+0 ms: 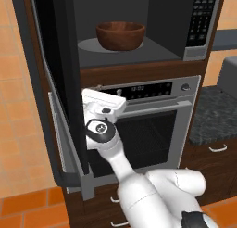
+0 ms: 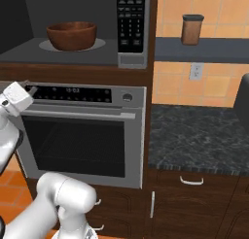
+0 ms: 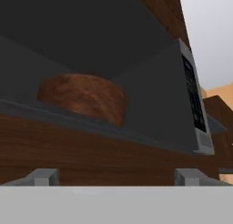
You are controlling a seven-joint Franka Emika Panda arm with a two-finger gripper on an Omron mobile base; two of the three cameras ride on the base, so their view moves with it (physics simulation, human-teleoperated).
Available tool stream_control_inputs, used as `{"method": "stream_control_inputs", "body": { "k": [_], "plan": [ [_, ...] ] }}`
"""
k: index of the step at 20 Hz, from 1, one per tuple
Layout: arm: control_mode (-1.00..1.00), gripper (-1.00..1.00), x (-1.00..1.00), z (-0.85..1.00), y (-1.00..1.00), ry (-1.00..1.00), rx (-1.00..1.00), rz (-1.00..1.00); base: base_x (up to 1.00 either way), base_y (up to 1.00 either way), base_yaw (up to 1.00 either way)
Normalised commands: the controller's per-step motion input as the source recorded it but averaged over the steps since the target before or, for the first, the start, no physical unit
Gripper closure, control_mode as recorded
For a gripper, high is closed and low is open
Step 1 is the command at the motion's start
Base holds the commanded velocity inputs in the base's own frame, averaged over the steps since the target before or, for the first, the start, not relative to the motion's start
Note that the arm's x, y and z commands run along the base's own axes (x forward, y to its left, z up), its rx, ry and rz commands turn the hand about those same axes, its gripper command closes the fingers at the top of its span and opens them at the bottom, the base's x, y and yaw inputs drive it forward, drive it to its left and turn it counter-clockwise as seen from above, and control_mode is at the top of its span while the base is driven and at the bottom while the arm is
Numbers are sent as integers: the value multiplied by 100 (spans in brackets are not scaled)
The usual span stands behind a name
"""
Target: Pick the tomato from the sink and place it in the bowl. Then pick the bowl and place it in the microwave. Then close the microwave door and press the start button.
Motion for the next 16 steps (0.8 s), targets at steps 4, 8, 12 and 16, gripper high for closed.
{"method": "stream_control_inputs", "body": {
  "k": [4, 8, 12, 16],
  "plan": [
    [-100, -100, -65, 0, 81, -22, -10, -7, 0, 0, 0],
    [-100, -100, -61, 0, 100, -2, -2, 0, 0, 0, 0],
    [-100, -100, -12, -17, 100, 0, -3, 0, 0, 0, 0],
    [-100, -100, 0, -16, 100, -3, 0, 3, 0, 0, 0]
  ]
}}
